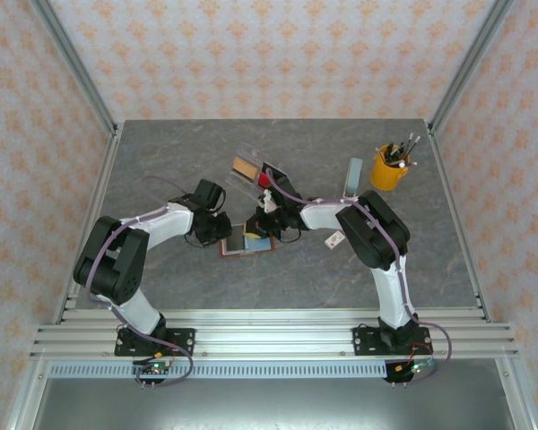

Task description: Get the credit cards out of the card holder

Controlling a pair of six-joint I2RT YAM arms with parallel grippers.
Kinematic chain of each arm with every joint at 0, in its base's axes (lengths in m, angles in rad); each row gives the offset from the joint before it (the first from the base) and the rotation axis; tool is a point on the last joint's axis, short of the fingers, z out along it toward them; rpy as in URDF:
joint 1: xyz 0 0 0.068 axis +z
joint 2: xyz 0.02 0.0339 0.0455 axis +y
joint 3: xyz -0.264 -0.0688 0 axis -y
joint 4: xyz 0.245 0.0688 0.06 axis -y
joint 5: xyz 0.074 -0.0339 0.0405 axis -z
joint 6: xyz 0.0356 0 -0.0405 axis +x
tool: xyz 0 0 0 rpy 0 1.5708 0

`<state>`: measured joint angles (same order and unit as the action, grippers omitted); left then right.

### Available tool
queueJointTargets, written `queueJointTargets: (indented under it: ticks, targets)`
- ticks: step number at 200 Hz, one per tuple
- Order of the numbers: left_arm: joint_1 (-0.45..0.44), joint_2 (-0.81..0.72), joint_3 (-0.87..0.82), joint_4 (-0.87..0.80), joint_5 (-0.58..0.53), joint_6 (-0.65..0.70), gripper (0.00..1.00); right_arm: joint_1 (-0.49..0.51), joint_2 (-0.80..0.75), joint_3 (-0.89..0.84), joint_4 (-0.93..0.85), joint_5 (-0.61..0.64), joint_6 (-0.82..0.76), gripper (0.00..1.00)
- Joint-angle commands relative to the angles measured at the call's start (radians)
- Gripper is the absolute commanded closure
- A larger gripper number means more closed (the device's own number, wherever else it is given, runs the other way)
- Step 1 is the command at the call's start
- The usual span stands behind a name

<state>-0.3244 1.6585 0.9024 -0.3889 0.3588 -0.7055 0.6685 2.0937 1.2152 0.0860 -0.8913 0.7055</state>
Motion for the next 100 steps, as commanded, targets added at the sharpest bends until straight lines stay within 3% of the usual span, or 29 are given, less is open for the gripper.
queueJointTargets:
  ticks: [1, 57, 93, 100]
  targets:
    - [0.004, 0.034, -0.008, -0.037, -0.016, 0.024, 0.86, -0.001, -0.053, -0.023, 0.028, 0.005, -0.018, 1.0]
    - [0.012, 0.024, -0.011, -0.045, -0.021, 0.028, 0.85, -0.021, -0.108, -0.053, -0.077, 0.094, -0.111, 1.0]
    - [0.011, 0.022, -0.007, -0.039, -0.01, 0.026, 0.84, -0.018, -0.08, -0.036, -0.084, 0.077, -0.102, 1.0]
    - [0.012, 0.024, -0.007, -0.039, -0.008, 0.026, 0.84, -0.015, -0.074, -0.028, -0.088, 0.066, -0.101, 0.96]
